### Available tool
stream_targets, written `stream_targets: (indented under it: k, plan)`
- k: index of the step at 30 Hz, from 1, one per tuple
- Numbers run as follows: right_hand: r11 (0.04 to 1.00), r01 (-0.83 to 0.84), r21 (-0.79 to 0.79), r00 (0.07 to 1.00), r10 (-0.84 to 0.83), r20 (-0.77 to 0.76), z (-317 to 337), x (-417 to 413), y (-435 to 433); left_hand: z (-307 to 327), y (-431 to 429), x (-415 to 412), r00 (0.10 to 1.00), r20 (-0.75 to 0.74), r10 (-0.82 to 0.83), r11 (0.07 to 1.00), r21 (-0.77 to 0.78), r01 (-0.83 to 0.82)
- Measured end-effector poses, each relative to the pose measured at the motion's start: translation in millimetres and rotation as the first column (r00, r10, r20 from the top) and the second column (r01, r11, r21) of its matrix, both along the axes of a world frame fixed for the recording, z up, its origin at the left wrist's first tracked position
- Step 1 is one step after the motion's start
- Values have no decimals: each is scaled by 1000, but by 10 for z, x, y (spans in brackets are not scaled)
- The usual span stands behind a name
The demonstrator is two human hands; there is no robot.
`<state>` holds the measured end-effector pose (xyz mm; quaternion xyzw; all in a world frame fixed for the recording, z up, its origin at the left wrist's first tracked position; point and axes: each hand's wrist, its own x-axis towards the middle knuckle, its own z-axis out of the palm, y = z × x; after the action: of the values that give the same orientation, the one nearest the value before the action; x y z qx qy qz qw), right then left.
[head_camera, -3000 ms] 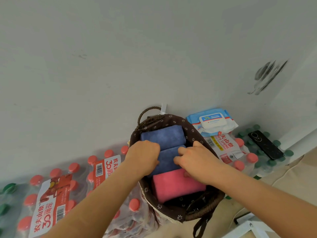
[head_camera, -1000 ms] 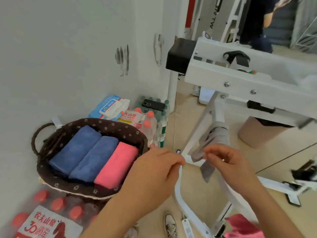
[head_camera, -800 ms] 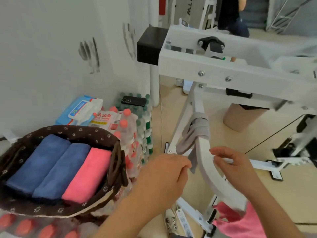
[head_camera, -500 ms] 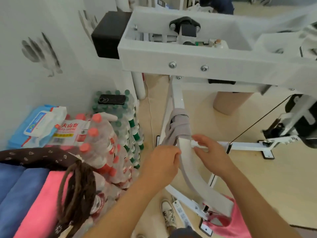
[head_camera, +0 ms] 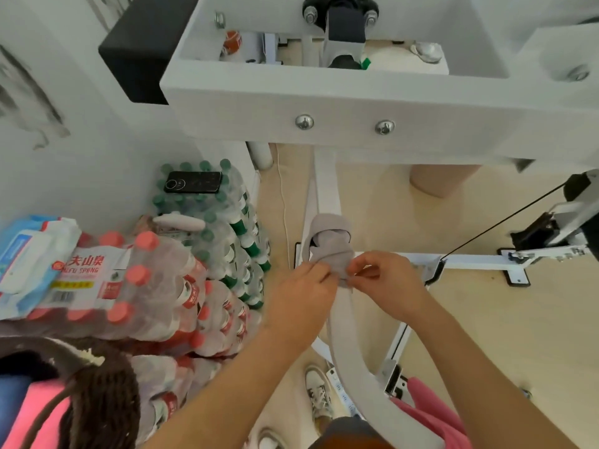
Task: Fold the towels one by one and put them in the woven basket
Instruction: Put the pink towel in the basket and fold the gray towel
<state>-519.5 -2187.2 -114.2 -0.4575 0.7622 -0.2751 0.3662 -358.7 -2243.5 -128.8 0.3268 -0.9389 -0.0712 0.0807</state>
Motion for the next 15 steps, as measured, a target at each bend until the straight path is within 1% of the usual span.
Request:
stream_targets:
  k: [3, 6, 8, 11, 12, 15]
  plan:
    - [998, -56, 27, 998, 57, -38, 45, -53, -49, 73, -18, -62, 998, 42, -47, 998, -33, 48]
    - [971, -210, 112, 975, 217, -54, 140, -104, -61, 117, -54, -125, 999, 22, -47, 998, -43, 48]
    - [944, -286, 165, 944, 307, -122, 150, -95, -56, 87, -90, -148, 999, 15, -37, 999, -27, 37]
    - [957, -268, 110, 929, 287, -235, 91, -7, -24, 22, -116, -112, 998, 36, -45, 999, 22, 44]
    - [963, -259, 79, 934, 271, -235, 58, 18, -12, -1, -115, -80, 997, 54, -54, 998, 29, 52]
    - [972, -232, 40, 961, 235, -147, -3, -11, -7, -12, -99, -27, 991, 110, -81, 997, 17, 79]
